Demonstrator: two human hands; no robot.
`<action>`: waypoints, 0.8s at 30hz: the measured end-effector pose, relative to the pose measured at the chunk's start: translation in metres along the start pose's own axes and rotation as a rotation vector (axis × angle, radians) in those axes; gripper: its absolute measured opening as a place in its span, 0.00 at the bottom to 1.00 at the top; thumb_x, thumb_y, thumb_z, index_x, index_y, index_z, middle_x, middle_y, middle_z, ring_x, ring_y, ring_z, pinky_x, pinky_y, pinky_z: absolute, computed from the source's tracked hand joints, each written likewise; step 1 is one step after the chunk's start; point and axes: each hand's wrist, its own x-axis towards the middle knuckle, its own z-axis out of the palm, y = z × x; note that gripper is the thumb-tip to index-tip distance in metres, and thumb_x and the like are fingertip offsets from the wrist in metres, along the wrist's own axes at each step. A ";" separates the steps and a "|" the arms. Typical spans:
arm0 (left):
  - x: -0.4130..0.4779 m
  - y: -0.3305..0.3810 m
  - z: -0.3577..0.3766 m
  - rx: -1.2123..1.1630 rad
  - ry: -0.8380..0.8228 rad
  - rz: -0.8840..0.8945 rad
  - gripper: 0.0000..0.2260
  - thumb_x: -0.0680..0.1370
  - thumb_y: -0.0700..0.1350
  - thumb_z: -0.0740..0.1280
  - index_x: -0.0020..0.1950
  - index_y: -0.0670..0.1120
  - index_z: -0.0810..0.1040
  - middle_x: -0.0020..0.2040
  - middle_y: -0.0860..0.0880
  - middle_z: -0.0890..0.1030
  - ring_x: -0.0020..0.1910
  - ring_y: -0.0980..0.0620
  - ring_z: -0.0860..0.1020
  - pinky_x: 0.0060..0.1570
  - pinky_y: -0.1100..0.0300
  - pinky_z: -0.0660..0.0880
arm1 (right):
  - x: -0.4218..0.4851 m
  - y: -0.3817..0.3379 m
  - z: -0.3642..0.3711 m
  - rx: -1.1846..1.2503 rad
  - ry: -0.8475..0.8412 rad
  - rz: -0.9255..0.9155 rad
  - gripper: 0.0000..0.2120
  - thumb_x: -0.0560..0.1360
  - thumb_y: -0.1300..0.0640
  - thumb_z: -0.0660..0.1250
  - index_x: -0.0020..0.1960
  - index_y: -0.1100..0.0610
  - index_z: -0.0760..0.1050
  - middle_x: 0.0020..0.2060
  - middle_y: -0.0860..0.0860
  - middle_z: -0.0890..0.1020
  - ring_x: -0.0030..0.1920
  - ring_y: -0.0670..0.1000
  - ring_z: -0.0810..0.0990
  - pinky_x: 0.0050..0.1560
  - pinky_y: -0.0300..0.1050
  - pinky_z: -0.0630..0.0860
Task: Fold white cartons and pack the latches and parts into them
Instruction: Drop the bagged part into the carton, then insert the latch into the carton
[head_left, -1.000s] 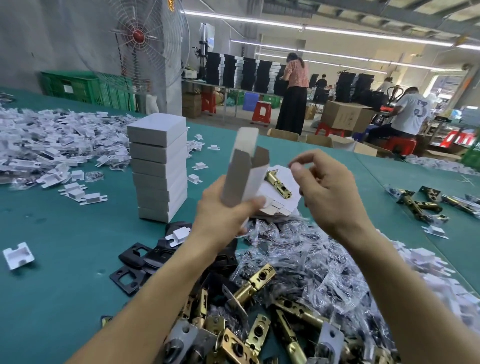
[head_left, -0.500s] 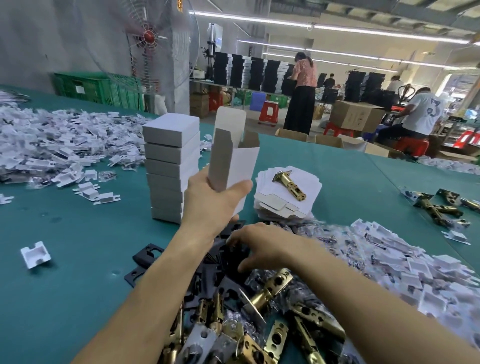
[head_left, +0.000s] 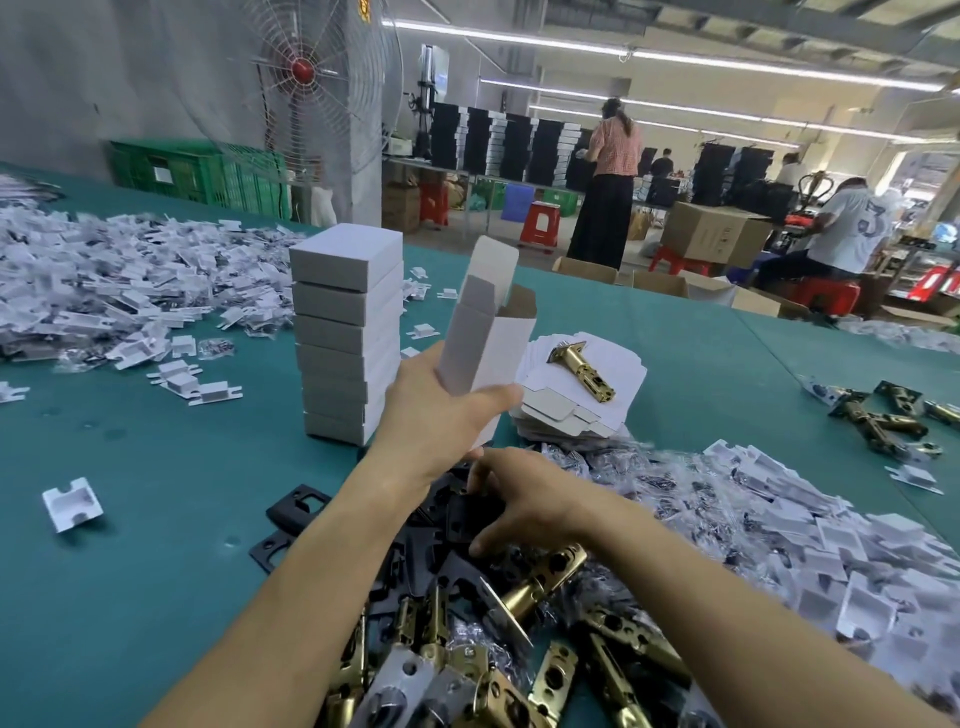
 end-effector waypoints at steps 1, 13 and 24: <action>0.000 -0.001 0.000 0.002 -0.003 -0.001 0.19 0.61 0.54 0.76 0.51 0.58 0.81 0.43 0.58 0.85 0.48 0.51 0.83 0.36 0.53 0.83 | -0.001 -0.001 0.000 -0.007 0.010 -0.008 0.24 0.66 0.54 0.80 0.55 0.51 0.72 0.51 0.47 0.77 0.50 0.50 0.76 0.52 0.50 0.78; 0.002 -0.010 -0.001 0.103 0.065 0.025 0.15 0.68 0.50 0.78 0.53 0.57 0.80 0.46 0.56 0.84 0.46 0.52 0.82 0.44 0.46 0.83 | -0.051 0.018 -0.040 0.248 0.253 -0.058 0.17 0.78 0.63 0.65 0.63 0.47 0.77 0.34 0.50 0.83 0.28 0.47 0.81 0.43 0.49 0.81; -0.007 -0.007 0.004 0.025 -0.150 0.046 0.19 0.65 0.42 0.81 0.52 0.53 0.81 0.46 0.50 0.83 0.46 0.46 0.83 0.38 0.48 0.83 | -0.090 0.026 -0.066 0.546 0.695 -0.189 0.11 0.75 0.70 0.68 0.52 0.58 0.81 0.45 0.52 0.87 0.47 0.53 0.86 0.52 0.49 0.82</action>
